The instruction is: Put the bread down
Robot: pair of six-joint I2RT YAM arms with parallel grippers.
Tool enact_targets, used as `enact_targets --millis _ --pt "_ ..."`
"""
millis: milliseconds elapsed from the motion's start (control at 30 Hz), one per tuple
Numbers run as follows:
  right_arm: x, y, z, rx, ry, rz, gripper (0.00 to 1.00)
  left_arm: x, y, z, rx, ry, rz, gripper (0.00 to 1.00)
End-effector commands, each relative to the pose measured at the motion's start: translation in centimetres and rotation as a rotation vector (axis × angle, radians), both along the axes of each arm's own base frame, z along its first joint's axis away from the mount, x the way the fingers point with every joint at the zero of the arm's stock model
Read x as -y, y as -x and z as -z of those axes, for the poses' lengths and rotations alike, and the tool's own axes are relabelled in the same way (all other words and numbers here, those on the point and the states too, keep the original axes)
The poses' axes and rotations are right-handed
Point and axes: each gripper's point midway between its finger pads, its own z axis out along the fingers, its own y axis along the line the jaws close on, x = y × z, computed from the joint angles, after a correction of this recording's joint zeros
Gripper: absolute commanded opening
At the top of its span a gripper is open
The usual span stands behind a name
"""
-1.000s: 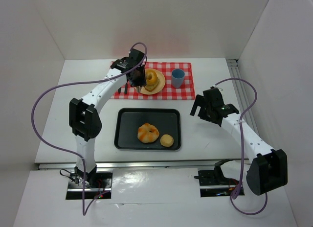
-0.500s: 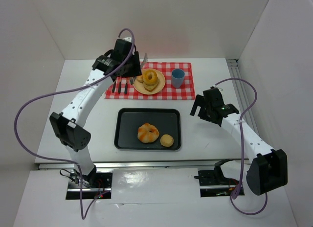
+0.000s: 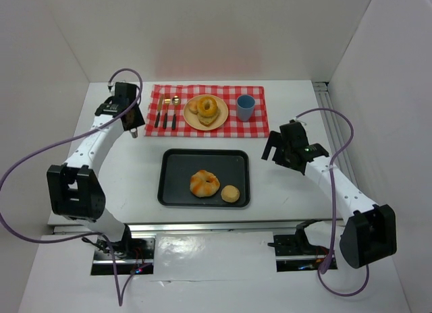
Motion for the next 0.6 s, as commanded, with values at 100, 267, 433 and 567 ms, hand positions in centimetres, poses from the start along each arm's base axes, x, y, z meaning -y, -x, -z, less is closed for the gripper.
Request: enact_targets --millis 100,267,433,567 --pt "-0.8 -1.1 -0.4 0.032 -0.013 -0.023 1.00 -2.4 -4.4 2.0 0.055 0.031 -0.011 0.58" --pt "-0.6 -1.1 -0.4 0.034 -0.006 -0.017 1.00 -4.3 -6.1 5.3 -0.009 0.095 0.004 0.58" --pt "-0.6 -0.9 -0.5 0.032 -0.006 -0.017 1.00 -4.8 -6.9 7.0 -0.082 0.149 0.016 0.71" --pt "-0.4 -0.9 -0.8 0.043 -0.002 -0.011 1.00 -4.4 -5.9 4.1 -0.051 0.159 0.030 1.00"
